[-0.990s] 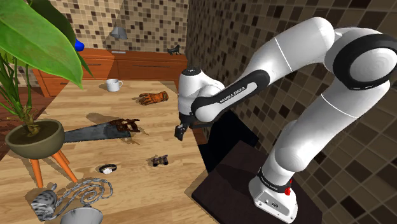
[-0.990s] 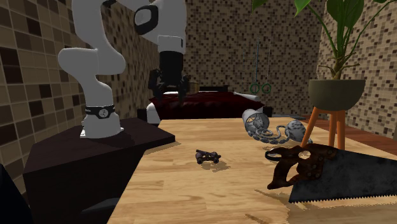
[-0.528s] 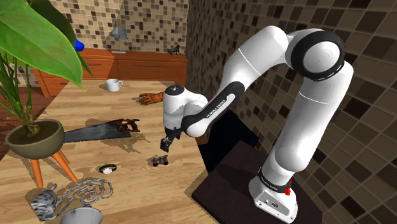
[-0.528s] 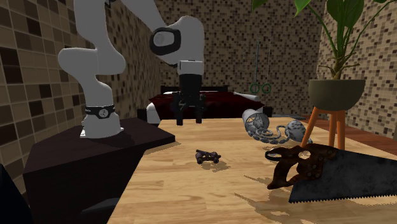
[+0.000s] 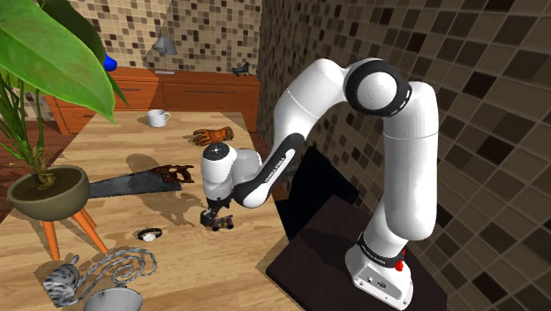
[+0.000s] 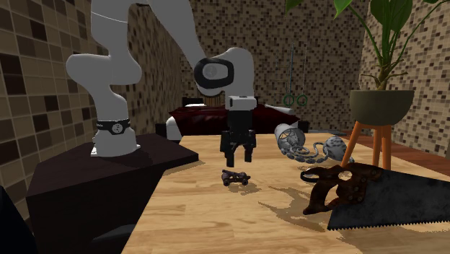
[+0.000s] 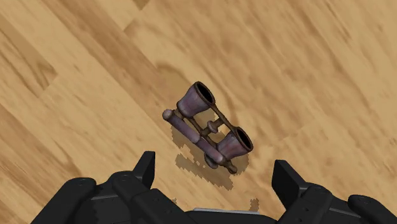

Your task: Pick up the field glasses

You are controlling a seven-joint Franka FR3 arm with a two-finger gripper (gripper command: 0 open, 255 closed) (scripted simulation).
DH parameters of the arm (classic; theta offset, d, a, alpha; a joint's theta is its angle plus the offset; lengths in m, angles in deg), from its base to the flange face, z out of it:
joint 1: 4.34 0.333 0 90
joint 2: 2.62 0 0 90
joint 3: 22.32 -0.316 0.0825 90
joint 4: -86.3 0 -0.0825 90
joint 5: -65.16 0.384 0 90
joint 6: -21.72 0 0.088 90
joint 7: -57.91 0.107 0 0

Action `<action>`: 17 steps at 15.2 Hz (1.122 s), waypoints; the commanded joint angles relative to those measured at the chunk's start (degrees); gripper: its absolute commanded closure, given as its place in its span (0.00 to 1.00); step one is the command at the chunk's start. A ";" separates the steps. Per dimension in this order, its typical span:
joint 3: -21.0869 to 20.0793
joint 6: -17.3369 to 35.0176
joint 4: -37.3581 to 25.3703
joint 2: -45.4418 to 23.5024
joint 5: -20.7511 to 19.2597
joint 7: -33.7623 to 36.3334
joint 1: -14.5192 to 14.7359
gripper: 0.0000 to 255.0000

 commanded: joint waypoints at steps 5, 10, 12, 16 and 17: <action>2.79 2.50 -2.85 -5.53 -3.92 3.43 2.34 0.00; 3.83 3.60 -3.50 -7.32 -5.20 4.58 3.11 1.00; 3.82 3.58 -3.51 -7.31 -5.18 4.55 3.10 1.00; 3.82 3.58 -3.52 -7.33 -5.18 4.57 3.11 1.00; 3.82 3.58 -3.52 -7.33 -5.18 4.57 3.11 1.00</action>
